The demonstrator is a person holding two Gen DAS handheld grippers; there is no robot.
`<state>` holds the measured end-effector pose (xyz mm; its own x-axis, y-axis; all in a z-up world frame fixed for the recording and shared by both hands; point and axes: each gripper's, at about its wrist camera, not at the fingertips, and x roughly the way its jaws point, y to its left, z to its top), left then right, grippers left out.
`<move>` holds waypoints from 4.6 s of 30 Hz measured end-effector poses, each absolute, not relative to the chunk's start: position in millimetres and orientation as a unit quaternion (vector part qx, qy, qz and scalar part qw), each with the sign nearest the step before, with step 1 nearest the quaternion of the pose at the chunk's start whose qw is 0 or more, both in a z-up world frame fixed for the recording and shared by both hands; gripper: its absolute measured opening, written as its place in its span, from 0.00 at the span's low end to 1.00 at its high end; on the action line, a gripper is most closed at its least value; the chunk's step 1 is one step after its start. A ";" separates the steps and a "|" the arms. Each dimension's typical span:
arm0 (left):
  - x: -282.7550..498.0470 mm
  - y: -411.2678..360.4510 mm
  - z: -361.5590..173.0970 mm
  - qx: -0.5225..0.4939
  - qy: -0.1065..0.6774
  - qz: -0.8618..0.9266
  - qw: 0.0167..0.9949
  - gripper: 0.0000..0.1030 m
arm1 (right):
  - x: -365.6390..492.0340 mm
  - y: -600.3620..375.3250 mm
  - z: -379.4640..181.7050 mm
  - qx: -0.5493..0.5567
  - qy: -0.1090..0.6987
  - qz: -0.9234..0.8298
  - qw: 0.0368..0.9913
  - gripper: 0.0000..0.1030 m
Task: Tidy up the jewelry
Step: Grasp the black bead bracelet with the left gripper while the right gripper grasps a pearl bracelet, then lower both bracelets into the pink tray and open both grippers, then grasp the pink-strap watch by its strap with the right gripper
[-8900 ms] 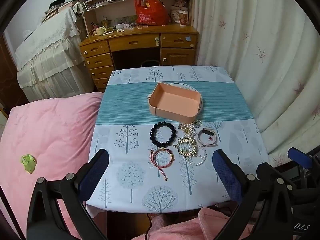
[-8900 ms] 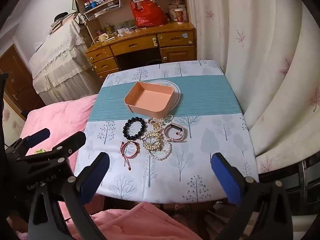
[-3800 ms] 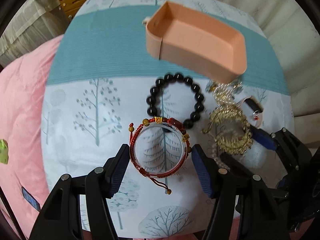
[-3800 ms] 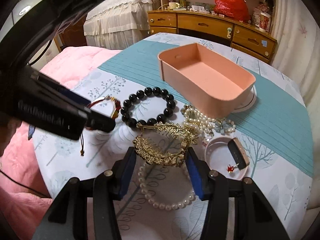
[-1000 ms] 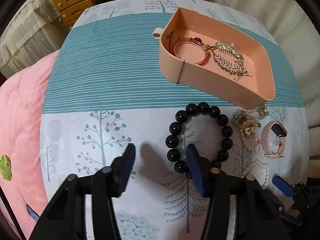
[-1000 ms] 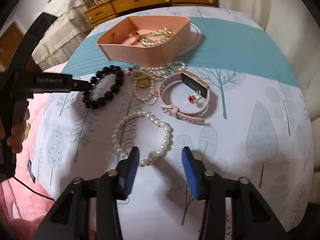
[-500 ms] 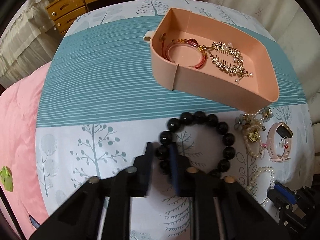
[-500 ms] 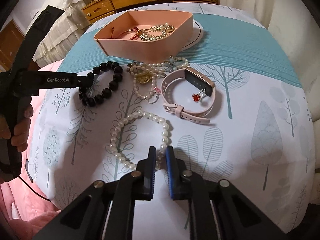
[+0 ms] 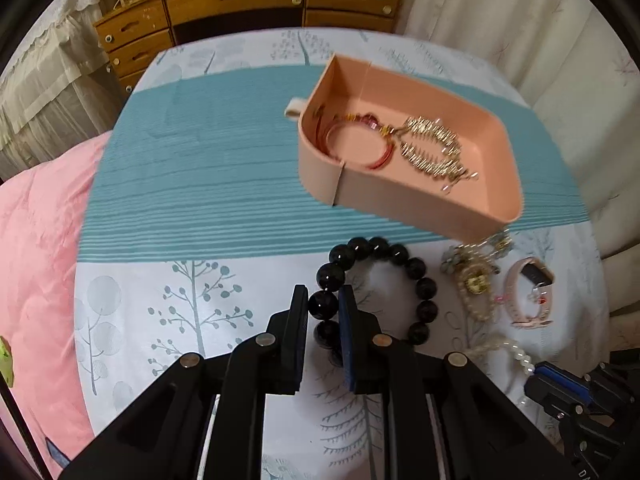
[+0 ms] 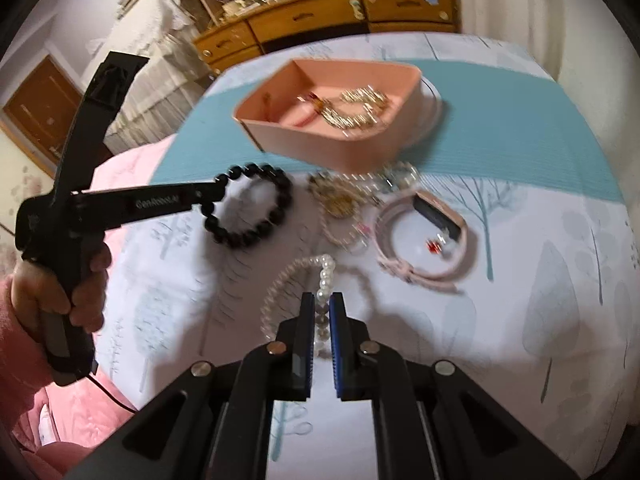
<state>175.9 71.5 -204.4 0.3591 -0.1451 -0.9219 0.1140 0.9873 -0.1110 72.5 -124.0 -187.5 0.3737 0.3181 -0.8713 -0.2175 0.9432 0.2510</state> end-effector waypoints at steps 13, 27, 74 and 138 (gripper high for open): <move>173.0 59.4 -127.1 -0.018 0.512 -0.111 0.851 0.12 | 103.8 -109.1 -130.9 0.065 0.463 0.208 0.859 0.07; 198.0 59.9 -76.3 -0.023 0.460 -0.119 0.880 0.12 | 151.0 -98.7 -96.2 0.061 0.381 0.214 0.897 0.07; 175.6 6.2 -171.0 0.106 0.580 -0.125 0.798 0.79 | 106.9 -167.4 -179.2 0.018 0.546 0.067 0.835 0.59; 189.9 -145.4 -238.9 0.063 0.649 -0.278 0.705 0.08 | 94.9 -179.5 -224.9 -0.227 0.405 0.335 0.820 0.62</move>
<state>189.9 -145.4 -238.9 0.0027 -0.3110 -0.9504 0.4743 0.8371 -0.2726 94.9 -179.5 -224.9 0.4478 0.3652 -0.8162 -0.7327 0.6730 -0.1008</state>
